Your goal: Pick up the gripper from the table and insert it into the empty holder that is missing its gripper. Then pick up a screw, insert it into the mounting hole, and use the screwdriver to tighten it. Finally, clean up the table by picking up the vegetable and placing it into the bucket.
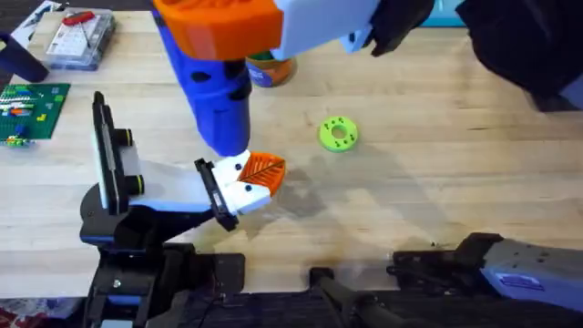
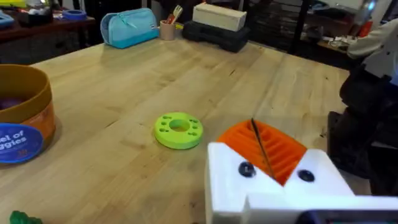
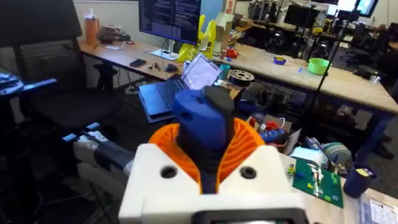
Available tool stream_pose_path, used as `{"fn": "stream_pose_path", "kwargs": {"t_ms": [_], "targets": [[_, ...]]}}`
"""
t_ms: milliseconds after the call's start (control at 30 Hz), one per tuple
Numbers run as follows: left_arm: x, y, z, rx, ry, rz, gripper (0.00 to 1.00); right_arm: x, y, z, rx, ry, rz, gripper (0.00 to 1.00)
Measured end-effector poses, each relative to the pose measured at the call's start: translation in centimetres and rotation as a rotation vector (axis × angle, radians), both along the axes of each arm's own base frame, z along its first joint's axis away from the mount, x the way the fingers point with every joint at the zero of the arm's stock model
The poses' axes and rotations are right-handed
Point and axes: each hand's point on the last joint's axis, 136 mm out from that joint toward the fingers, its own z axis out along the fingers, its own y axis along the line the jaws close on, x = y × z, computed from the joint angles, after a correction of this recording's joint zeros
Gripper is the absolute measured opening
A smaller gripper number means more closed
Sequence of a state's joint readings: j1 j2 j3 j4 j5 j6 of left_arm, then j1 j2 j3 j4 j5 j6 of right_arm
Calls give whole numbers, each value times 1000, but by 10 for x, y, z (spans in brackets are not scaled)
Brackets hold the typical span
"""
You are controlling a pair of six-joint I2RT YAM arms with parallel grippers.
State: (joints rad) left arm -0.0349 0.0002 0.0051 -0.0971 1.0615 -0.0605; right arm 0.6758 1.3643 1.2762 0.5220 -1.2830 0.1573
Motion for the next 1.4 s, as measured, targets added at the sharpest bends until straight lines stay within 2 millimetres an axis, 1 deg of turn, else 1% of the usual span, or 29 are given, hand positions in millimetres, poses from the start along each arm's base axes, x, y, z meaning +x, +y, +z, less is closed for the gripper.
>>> {"fn": "stream_pose_path", "kwargs": {"t_ms": [533,867,1067,1400], "targets": [[0,0,0,0,0,0,19,3,3,-7,-11,2,7,79],[0,0,0,0,1,0,19,4,9,-29,-56,-8,16,80],[0,0,0,0,0,0,19,-1,12,-30,-32,-60,29,80],[0,0,0,0,0,0,19,-1,12,-31,-14,-98,27,79]]}}
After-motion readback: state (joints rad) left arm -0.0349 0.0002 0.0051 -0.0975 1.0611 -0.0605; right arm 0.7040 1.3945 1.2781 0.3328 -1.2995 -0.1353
